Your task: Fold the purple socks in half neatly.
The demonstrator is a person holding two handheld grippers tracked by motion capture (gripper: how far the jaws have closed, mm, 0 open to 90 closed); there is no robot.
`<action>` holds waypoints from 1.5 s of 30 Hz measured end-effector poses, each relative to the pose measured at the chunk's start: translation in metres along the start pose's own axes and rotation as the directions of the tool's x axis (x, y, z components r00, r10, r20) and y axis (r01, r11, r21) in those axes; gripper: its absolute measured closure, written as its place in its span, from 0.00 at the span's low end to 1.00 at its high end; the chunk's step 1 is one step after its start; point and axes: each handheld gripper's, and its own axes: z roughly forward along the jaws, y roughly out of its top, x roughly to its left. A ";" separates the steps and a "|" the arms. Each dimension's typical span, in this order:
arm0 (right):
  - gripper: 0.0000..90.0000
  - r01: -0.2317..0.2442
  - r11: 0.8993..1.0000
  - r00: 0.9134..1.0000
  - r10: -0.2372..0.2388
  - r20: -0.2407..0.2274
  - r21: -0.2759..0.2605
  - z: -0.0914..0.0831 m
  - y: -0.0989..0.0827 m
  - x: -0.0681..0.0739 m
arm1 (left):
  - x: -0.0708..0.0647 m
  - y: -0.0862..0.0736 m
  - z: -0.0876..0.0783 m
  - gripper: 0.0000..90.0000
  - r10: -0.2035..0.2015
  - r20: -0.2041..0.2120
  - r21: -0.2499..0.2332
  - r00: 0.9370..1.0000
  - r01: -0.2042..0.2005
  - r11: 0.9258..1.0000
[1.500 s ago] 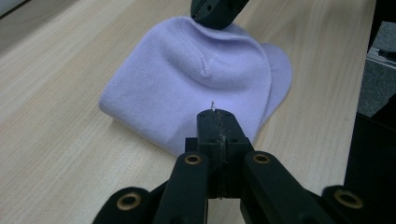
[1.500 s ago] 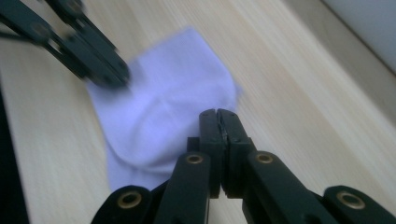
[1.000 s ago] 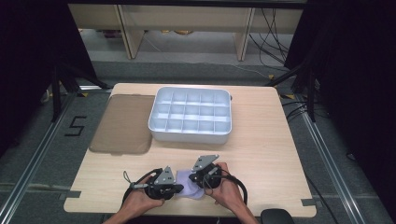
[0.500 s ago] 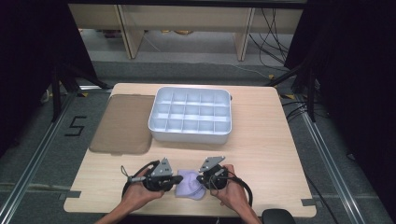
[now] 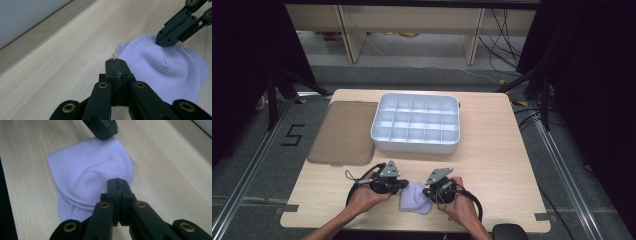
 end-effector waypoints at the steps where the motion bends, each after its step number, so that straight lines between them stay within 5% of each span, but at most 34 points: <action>1: 1.00 0.000 1.000 1.000 0.000 0.000 0.000 0.000 0.000 0.000 | 0.000 0.000 -0.001 0.99 -0.010 -0.008 0.005 1.000 0.010 1.000; 7: 0.98 -0.030 1.000 0.999 0.030 0.019 0.007 -0.001 0.000 0.002 | -0.003 -0.001 -0.011 0.92 -0.056 0.015 -0.035 0.998 0.056 0.998; 10: 0.98 0.055 0.998 0.998 -0.055 0.002 -0.038 -0.001 0.000 0.000 | -0.005 -0.004 -0.022 0.85 -0.061 0.024 -0.047 0.998 0.062 0.997; 16: 0.98 0.029 0.997 1.000 -0.029 -0.006 -0.067 -0.013 0.005 0.011 | -0.005 -0.014 -0.032 0.70 -0.133 0.059 -0.024 0.989 0.134 0.991; 18: 0.98 0.061 0.994 0.998 -0.063 -0.025 -0.091 -0.012 0.006 0.013 | -0.005 -0.017 -0.035 0.65 -0.152 0.063 -0.024 0.986 0.153 0.988; 25: 0.97 0.085 0.996 0.995 -0.083 -0.059 0.021 0.002 0.003 0.017 | 0.001 -0.024 -0.047 0.51 -0.233 0.083 0.010 0.969 0.233 0.972; 36: 0.97 0.040 0.999 0.999 -0.040 -0.027 -0.001 0.013 0.009 0.025 | 0.005 -0.027 -0.039 0.53 -0.305 0.127 0.064 0.944 0.299 0.952; 45: 0.97 0.023 1.000 0.999 -0.023 -0.043 -0.002 0.015 0.009 0.026 | 0.002 -0.024 -0.024 0.63 -0.324 0.142 0.102 0.935 0.311 0.945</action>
